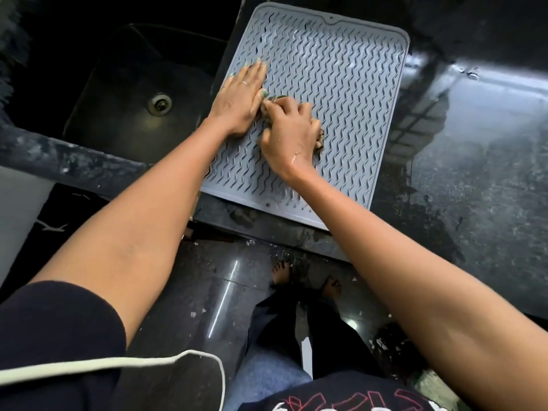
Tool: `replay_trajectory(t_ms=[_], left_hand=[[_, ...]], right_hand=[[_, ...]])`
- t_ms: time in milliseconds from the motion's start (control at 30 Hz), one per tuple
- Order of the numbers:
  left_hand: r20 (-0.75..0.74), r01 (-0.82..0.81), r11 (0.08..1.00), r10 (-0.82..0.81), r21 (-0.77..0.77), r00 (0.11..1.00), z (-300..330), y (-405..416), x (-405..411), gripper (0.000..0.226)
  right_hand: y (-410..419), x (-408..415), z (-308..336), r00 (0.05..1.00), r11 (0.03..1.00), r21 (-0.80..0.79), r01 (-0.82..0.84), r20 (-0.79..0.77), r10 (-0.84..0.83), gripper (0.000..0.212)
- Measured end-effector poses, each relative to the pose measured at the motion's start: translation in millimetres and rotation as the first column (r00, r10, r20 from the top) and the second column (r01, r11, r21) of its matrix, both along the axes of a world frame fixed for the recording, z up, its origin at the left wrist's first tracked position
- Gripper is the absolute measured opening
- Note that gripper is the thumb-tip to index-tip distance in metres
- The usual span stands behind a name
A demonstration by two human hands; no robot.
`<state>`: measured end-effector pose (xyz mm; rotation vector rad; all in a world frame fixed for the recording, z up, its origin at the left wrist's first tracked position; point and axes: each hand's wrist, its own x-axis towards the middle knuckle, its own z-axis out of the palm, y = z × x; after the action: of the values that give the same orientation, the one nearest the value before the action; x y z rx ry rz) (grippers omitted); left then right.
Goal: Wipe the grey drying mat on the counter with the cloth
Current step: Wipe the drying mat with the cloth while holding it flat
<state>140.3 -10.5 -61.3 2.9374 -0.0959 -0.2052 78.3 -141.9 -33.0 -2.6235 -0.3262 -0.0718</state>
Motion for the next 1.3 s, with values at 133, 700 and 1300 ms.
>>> replay_trajectory(t_ms=[133,700,1300], left_hand=[[0.032,-0.021,1.0,0.021,-0.005,0.999,-4,2,-9,0.052],[0.053,-0.078,0.997,0.079,-0.007,0.996,-6,-5,-13,0.052],[0.259,-0.146,0.975,0.187,-0.169,0.948,-6,-3,-1,0.045]], right_hand=[[-7,-34,-14,0.981,0.975,-0.147,-0.166,0.075,0.178,0.045],[-87,24,45,0.809,0.782,0.321,0.535,-0.46,-0.365,0.024],[-77,19,-4,0.996,0.867,-0.494,-0.058,-0.089,0.016,0.052]])
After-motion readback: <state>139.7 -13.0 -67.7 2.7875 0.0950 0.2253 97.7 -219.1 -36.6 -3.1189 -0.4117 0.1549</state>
